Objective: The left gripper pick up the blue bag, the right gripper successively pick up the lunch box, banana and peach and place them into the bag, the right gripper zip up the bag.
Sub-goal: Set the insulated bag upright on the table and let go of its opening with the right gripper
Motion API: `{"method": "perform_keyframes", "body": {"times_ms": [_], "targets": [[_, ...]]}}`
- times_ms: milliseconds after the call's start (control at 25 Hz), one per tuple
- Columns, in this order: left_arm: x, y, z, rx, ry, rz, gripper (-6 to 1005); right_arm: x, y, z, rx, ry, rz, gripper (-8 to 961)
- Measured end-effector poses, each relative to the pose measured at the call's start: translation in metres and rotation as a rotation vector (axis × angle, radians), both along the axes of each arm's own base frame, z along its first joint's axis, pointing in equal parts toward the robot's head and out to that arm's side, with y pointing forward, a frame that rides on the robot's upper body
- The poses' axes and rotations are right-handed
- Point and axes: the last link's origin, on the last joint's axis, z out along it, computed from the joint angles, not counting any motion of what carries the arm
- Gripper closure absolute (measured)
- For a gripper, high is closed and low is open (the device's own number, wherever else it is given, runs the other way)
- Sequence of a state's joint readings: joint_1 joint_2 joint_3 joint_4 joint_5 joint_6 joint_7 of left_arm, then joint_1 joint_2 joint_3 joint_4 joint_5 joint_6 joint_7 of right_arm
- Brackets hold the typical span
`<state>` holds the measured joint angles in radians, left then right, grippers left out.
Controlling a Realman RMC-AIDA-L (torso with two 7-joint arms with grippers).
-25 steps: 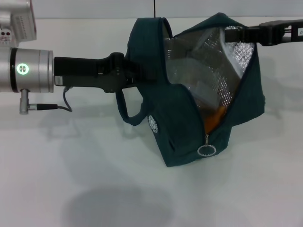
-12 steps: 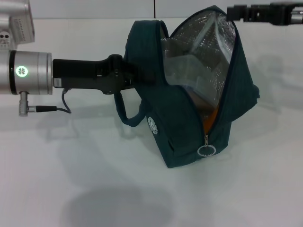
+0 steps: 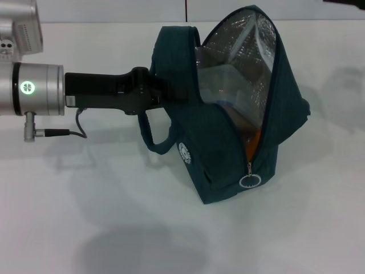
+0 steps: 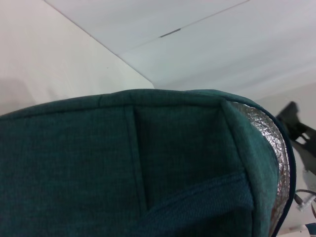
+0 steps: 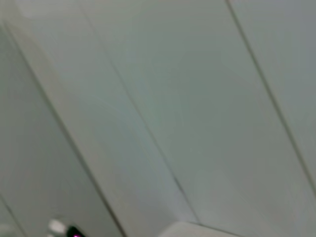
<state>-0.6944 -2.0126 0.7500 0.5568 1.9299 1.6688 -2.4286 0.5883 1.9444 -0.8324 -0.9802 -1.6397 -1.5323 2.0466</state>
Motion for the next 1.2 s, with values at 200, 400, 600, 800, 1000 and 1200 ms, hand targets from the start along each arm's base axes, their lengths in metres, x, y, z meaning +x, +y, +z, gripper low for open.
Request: {"method": "perform_keyframes", "body": {"times_ms": [200,400,600,800,1000,1200], "targets": [[0.000,0.000,0.000,0.000,-0.001,-0.001,962,0.011,0.005,-0.009,0.018,-0.076,-0.031,289],[0.001,0.000,0.000,0.003,0.001,-0.005,963,0.007,0.009,-0.024,0.005,-0.118,-0.019,289],[0.001,0.001,0.001,0.004,0.001,-0.009,963,-0.009,0.015,-0.039,-0.011,-0.144,0.020,288],[0.002,0.001,0.000,0.005,0.001,-0.015,963,-0.025,0.020,-0.059,-0.033,-0.197,0.060,288],[0.003,0.001,0.000,0.004,0.000,-0.015,963,-0.032,0.023,-0.077,-0.044,-0.261,0.074,288],[0.002,0.001,0.000,0.003,0.000,-0.013,962,-0.035,0.021,-0.078,-0.048,-0.265,0.092,287]]}}
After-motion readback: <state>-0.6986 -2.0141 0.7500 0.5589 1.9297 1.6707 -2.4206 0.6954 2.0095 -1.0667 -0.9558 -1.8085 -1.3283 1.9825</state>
